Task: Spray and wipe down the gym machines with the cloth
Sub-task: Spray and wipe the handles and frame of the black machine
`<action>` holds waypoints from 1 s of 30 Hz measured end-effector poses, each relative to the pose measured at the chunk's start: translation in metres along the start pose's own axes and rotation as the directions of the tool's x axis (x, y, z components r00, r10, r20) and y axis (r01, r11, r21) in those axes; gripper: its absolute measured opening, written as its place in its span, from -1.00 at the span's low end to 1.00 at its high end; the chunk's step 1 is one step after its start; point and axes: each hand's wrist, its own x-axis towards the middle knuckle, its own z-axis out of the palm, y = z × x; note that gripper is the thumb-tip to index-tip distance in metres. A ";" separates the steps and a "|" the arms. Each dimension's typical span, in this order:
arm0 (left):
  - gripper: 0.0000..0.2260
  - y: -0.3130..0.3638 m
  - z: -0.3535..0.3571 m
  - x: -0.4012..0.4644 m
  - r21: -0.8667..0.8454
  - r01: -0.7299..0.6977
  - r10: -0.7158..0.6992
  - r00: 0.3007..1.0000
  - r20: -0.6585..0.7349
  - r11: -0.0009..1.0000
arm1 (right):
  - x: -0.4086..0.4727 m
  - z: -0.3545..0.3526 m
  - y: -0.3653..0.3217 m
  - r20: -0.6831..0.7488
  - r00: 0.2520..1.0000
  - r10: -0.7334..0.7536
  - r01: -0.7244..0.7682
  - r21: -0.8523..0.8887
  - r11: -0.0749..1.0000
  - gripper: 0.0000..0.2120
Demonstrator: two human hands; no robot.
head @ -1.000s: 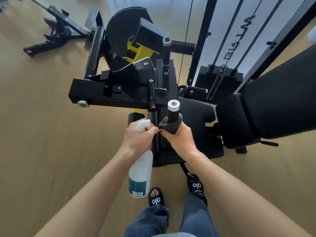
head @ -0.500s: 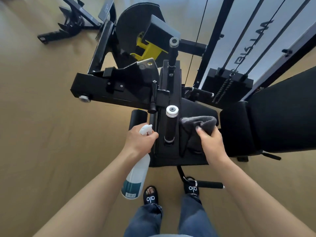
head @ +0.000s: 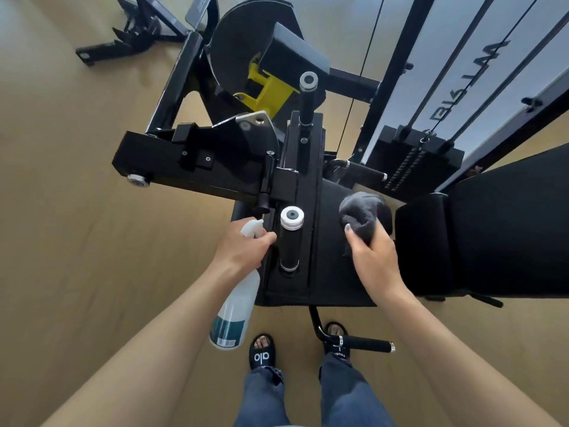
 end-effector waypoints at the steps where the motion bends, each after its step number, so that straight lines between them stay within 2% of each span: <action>1: -0.69 -0.002 0.001 0.000 -0.020 0.013 -0.013 1.000 -0.013 1.000 | 0.003 0.006 0.001 0.056 0.997 -0.061 0.065 -0.069 0.995 -0.80; 3: -0.71 -0.008 0.004 -0.002 -0.051 0.050 -0.052 0.998 -0.043 0.997 | 0.011 0.023 0.003 0.191 0.966 -0.174 0.209 -0.181 0.961 -0.67; 5: -0.72 -0.016 0.009 -0.005 -0.092 0.101 -0.108 0.992 -0.066 0.991 | 0.022 0.041 0.006 0.369 0.906 -0.206 0.321 -0.285 0.903 -0.52; 6: -0.72 -0.021 0.012 -0.005 -0.107 0.124 -0.132 0.989 -0.071 0.986 | 0.028 0.047 0.009 0.471 0.859 -0.202 0.395 -0.358 0.846 -0.47; 8: -0.72 -0.029 0.017 -0.007 -0.140 0.170 -0.184 0.979 -0.091 0.975 | 0.044 0.053 0.018 0.650 0.734 -0.199 0.604 -0.490 0.629 -0.36; 10: -0.71 -0.031 0.021 -0.010 -0.139 0.194 -0.208 0.974 -0.094 0.971 | 0.057 0.046 0.024 0.722 0.666 -0.185 0.715 -0.548 0.434 -0.31; 12: -0.72 -0.034 0.028 -0.009 -0.116 0.203 -0.214 0.972 -0.098 0.972 | 0.064 0.043 0.026 0.760 0.629 -0.162 0.763 -0.563 0.318 -0.30; 14: -0.72 -0.037 0.035 -0.007 -0.096 0.200 -0.210 0.972 -0.107 0.975 | 0.065 0.046 0.029 0.730 0.665 -0.160 0.741 -0.617 0.265 -0.27; 17: -0.68 -0.038 0.039 -0.005 -0.103 0.211 -0.222 0.968 -0.114 0.972 | 0.080 0.060 0.025 0.602 0.782 -0.160 0.617 -0.710 0.339 -0.23; 21: -0.66 -0.038 0.040 -0.003 -0.113 0.191 -0.205 0.970 -0.132 0.975 | 0.134 0.076 0.008 0.559 0.816 -0.146 0.568 -0.731 0.377 -0.31; 24: -0.64 -0.039 0.042 -0.002 -0.127 0.190 -0.208 0.967 -0.149 0.974 | 0.163 0.080 -0.002 0.592 0.795 -0.132 0.595 -0.720 0.357 -0.34; 27: -0.65 -0.039 0.041 -0.003 -0.139 0.214 -0.235 0.960 -0.155 0.967 | 0.146 0.066 0.008 0.634 0.754 -0.174 0.641 -0.650 0.409 -0.35; 30: -0.65 -0.037 0.040 -0.004 -0.143 0.224 -0.244 0.960 -0.139 0.964 | 0.094 0.034 0.032 0.758 0.608 -0.236 0.757 -0.465 0.458 -0.37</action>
